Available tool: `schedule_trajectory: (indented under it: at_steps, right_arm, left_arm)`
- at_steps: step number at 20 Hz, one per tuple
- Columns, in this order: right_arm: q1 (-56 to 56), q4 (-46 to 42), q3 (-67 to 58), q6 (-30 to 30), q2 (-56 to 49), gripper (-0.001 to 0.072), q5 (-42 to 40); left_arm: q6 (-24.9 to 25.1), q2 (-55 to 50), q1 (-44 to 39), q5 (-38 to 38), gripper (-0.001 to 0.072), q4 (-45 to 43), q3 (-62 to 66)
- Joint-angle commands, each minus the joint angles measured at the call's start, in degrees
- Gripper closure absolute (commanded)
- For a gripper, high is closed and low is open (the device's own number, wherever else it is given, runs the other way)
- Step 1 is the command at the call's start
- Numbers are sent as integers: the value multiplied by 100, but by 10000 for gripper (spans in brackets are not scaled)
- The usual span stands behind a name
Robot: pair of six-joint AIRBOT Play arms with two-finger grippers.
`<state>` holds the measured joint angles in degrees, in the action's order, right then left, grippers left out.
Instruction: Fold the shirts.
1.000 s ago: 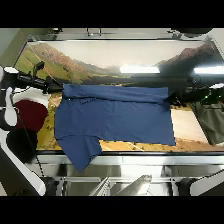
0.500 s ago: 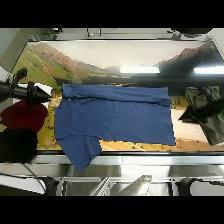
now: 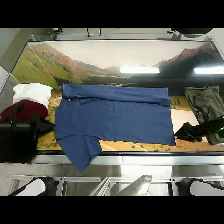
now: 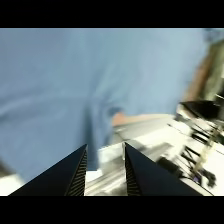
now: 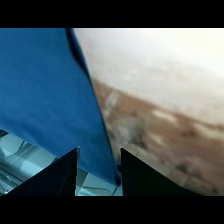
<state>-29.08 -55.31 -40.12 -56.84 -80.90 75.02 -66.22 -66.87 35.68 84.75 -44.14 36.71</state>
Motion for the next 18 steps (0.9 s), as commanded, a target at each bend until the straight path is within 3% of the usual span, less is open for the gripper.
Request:
schedule_trajectory:
  at_steps: [1, 5, 7, 18]
  right_arm:
    - [251, 247, 306, 184, -22, 383, -588]
    - [345, 960, 304, 479, -31, 383, -728]
    - [345, 1064, 304, 520, -31, 383, -715]
    - [345, 1106, 304, 579, -31, 384, -739]
  left_arm:
    - [-339, 752, 105, -439, 461, -787, -870]
    - [-398, 1255, 94, -415, 460, -927, -1252]
    - [-664, 1281, 96, -413, 459, -1143, -1322]
    - [-619, -308, 42, -1040, 460, -1300, -1316]
